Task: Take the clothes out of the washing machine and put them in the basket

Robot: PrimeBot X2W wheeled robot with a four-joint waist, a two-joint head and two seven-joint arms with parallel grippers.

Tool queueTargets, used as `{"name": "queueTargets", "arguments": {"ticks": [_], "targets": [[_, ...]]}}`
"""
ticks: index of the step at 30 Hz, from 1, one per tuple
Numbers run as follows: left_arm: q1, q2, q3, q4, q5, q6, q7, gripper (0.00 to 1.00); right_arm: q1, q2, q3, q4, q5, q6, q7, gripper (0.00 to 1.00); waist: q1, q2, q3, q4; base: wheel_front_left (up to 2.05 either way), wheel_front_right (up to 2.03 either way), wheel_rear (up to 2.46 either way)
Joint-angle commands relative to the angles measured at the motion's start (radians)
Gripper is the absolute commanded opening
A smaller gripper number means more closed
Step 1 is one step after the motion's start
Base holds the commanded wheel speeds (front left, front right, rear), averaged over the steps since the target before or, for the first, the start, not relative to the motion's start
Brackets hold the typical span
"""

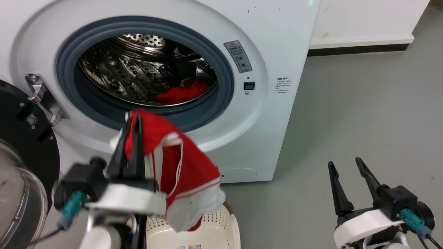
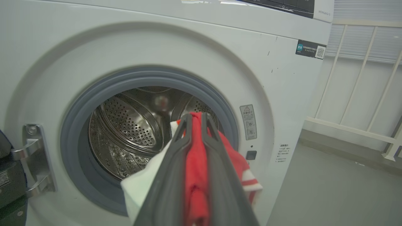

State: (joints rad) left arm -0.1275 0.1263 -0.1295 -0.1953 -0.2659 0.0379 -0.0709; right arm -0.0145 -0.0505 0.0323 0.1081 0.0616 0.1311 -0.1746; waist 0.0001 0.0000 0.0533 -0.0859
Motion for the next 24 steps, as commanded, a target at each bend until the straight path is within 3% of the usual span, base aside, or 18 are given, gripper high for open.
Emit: {"name": "queueTargets", "arguments": {"ticks": [1,6,11,24], "targets": [[0.029,-0.005,-0.004,0.003,-0.007,0.006,0.002,0.00,0.013,0.000,-0.001,-0.005,-0.005,-0.001,0.003,1.00,-0.0001,0.0000,0.003,0.002,0.00,0.00,0.00],[0.162,-0.025,-0.013,0.090,-0.039,0.028,0.005,0.00,0.012,0.001,-0.006,-0.013,-0.012,-0.001,0.005,1.00,-0.0001,0.0000,0.027,0.018,0.00,0.00,0.00],[0.195,-0.038,-0.031,0.276,-0.069,0.016,-0.025,0.00,-0.019,0.001,0.001,-0.023,-0.011,-0.001,0.005,1.00,-0.0001,0.0000,0.078,0.040,0.00,0.00,0.00],[-0.115,-0.060,-0.019,0.879,-0.127,-0.050,-0.170,0.00,-0.122,0.000,0.036,-0.047,-0.029,-0.001,0.004,1.00,-0.0001,0.0000,0.302,0.046,0.00,0.00,0.00]]}}
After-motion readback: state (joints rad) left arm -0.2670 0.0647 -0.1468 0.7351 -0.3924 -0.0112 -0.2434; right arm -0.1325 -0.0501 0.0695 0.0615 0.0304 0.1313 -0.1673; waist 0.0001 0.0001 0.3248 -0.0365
